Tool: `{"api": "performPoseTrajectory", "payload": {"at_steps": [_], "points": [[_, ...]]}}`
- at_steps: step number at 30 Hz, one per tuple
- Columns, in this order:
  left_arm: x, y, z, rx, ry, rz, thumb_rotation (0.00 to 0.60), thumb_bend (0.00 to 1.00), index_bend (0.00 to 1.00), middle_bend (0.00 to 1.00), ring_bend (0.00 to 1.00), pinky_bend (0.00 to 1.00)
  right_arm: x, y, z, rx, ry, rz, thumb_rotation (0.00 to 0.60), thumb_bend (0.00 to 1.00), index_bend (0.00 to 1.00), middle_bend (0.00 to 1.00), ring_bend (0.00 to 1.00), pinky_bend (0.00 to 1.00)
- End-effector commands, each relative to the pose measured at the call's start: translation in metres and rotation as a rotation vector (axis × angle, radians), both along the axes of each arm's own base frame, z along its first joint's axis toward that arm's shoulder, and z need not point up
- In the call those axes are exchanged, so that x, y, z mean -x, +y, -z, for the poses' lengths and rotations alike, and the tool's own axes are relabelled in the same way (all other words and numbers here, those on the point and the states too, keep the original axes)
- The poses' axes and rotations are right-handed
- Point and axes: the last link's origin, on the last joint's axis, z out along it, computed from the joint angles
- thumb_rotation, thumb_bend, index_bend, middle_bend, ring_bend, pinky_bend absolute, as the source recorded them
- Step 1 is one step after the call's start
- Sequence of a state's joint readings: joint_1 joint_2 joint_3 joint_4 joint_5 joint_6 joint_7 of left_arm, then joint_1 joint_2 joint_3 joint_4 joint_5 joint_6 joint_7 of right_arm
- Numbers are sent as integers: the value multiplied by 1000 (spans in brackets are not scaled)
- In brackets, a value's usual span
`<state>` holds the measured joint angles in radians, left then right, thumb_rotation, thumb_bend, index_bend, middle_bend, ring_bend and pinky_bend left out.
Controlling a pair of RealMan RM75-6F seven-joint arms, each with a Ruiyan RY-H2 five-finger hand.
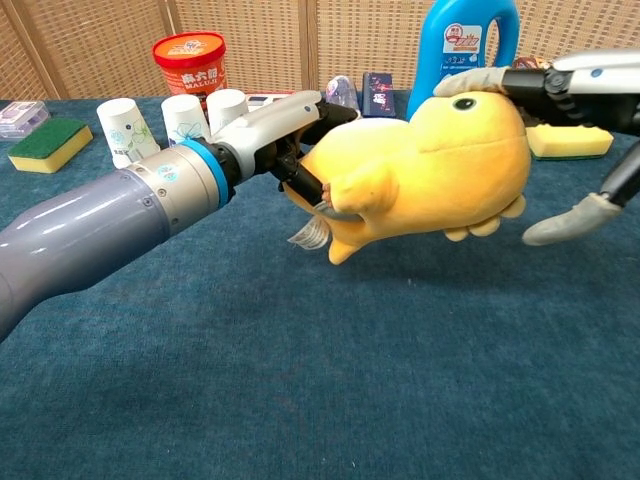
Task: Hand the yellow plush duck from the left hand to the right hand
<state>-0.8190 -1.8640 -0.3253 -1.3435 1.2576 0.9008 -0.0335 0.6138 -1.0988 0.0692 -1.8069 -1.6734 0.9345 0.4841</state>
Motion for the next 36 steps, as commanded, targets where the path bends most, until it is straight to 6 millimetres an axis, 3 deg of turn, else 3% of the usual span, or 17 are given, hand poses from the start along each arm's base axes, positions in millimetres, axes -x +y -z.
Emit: {"api": "performPoseTrajectory", "payload": {"at_steps": [1, 3, 6, 8, 10, 13, 15, 18, 21, 23, 25, 26, 28, 30, 36], "points": [[-5, 1, 2, 10, -11, -5, 600, 123, 625, 643, 537, 781, -7, -1, 8, -1, -6, -16, 600, 0, 0, 0, 0, 108], [-8, -1, 3, 20, -17, -8, 600, 122, 624, 642, 536, 781, -11, -4, 12, 9, -9, -20, 600, 0, 0, 8, 9, 140], [-8, -5, 6, 29, -14, -8, 600, 121, 622, 641, 535, 781, -21, -10, 18, 97, -50, -29, 600, 0, 35, 148, 155, 325], [-7, -6, 6, 29, -14, -10, 600, 121, 621, 640, 534, 781, -24, -11, 20, 140, -78, -26, 600, 0, 173, 314, 312, 506], [-6, -7, 6, 31, -17, -12, 600, 120, 621, 638, 534, 781, -26, -11, 22, 167, -113, -11, 600, 47, 404, 514, 493, 724], [-6, -7, 4, 26, -19, -10, 600, 120, 621, 638, 534, 781, -26, -11, 23, 196, -140, 8, 600, 253, 621, 680, 650, 913], [-6, -7, 2, 26, -23, -12, 600, 120, 621, 638, 534, 781, -25, -10, 23, 201, -144, 10, 600, 326, 686, 724, 691, 968], [-5, -6, 1, 23, -25, -12, 600, 119, 614, 631, 528, 781, -25, -10, 23, 204, -150, 13, 600, 356, 708, 736, 708, 997], [-3, -6, 0, 22, -16, -7, 600, 100, 518, 508, 448, 750, -25, -10, 22, 208, -158, 13, 600, 368, 712, 737, 709, 998], [2, -6, -1, 28, 25, 8, 600, 73, 363, 321, 286, 616, -25, -11, 21, 214, -152, 13, 600, 372, 712, 737, 709, 998], [7, -6, -2, 34, 68, 19, 600, 36, 117, 76, 61, 357, -24, -12, 21, 217, -148, 16, 600, 375, 713, 736, 709, 998], [9, -5, -3, 37, 95, 24, 600, 24, 59, 29, 21, 275, -23, -12, 20, 218, -147, 18, 600, 376, 713, 737, 708, 998], [13, -4, -8, 17, 137, 35, 600, 2, 0, 0, 0, 97, -22, -12, 20, 217, -143, 21, 600, 376, 715, 737, 708, 998], [14, -5, -12, 0, 147, 37, 600, 0, 0, 0, 0, 32, -21, -12, 20, 217, -139, 21, 600, 377, 716, 737, 709, 998], [22, -8, -31, -59, 179, 47, 600, 0, 0, 0, 0, 2, -19, -11, 18, 217, -130, 26, 600, 378, 720, 737, 708, 998]]}}
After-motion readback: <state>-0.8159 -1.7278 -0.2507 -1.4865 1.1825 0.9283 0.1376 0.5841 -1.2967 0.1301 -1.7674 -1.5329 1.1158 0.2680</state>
